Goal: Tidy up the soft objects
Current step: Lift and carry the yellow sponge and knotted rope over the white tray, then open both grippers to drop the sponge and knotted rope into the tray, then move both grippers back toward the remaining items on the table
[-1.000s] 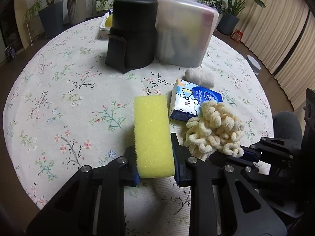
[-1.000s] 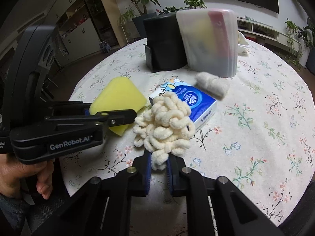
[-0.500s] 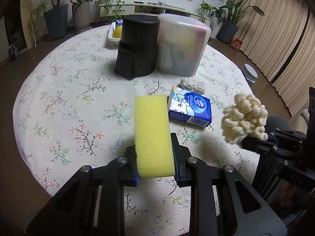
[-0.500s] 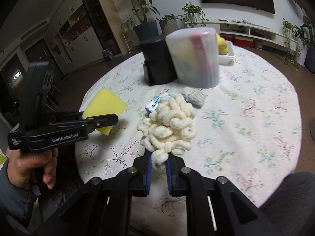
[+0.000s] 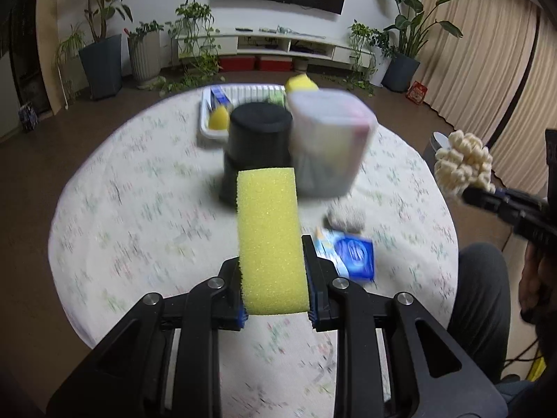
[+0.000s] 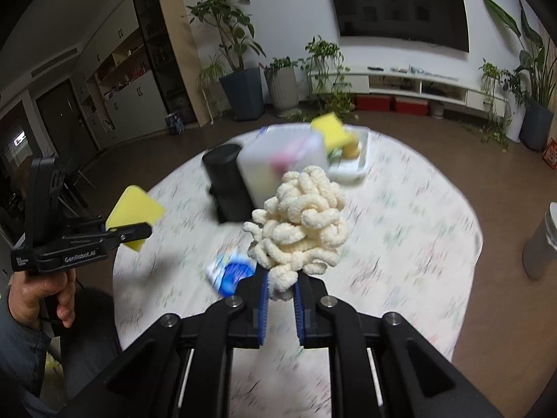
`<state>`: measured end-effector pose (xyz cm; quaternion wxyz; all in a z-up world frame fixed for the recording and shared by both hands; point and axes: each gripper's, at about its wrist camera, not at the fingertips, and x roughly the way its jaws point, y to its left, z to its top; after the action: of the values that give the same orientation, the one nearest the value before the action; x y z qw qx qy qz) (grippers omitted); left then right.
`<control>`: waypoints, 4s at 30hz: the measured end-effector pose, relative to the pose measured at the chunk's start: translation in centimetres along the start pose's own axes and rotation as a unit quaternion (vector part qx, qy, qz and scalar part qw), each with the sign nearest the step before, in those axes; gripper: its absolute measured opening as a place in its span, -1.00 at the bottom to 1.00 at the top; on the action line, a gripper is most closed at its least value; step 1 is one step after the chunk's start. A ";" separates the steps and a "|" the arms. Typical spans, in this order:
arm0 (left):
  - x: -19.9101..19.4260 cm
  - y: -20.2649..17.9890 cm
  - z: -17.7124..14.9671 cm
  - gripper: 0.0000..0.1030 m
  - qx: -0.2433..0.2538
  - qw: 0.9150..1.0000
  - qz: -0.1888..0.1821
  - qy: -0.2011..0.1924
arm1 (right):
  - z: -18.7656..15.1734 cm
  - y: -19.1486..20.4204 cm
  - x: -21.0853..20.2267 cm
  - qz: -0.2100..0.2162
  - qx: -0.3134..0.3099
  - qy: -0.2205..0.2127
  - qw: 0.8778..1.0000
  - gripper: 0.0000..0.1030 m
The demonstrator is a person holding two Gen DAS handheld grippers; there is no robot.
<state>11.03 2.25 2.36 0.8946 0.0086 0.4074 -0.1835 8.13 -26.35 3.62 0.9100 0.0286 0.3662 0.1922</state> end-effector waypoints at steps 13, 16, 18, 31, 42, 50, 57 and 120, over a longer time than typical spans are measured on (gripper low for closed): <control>4.4 4.7 15.8 -0.56 0.062 0.998 0.019 -0.002 | 14.4 -5.7 5.7 0.001 -0.049 0.014 0.999 -0.73; 7.2 4.5 19.5 -0.56 0.084 0.996 0.010 0.007 | 17.2 -6.5 8.1 0.006 -0.055 0.031 0.998 -0.73; 9.6 4.0 21.3 -0.56 0.101 0.995 0.009 0.021 | 19.0 -6.7 9.9 0.006 -0.063 0.042 0.997 -0.73; 23.2 4.2 24.9 -0.56 0.135 0.985 -0.005 0.111 | 22.0 -9.5 20.4 0.016 -0.076 0.150 0.986 -0.73; 27.7 4.0 23.6 -0.53 0.153 0.977 -0.013 0.149 | 18.4 -11.2 23.0 0.022 -0.068 0.216 0.974 -0.72; 29.4 4.0 23.2 -0.53 0.160 0.974 0.000 0.161 | 17.4 -10.4 25.1 0.025 -0.088 0.251 0.964 -0.72; 29.7 4.3 23.2 -0.52 0.151 0.975 0.005 0.161 | 17.8 -11.2 26.6 0.020 -0.073 0.252 0.965 -0.71; 6.6 -6.0 -3.8 0.89 0.030 0.997 0.022 0.072 | 0.6 -0.9 10.8 0.078 -0.083 0.127 0.985 0.41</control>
<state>10.18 -4.83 -4.22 0.8662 0.0576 0.4646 -0.1749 15.91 -23.18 -3.21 0.8373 -0.0432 0.4585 0.2947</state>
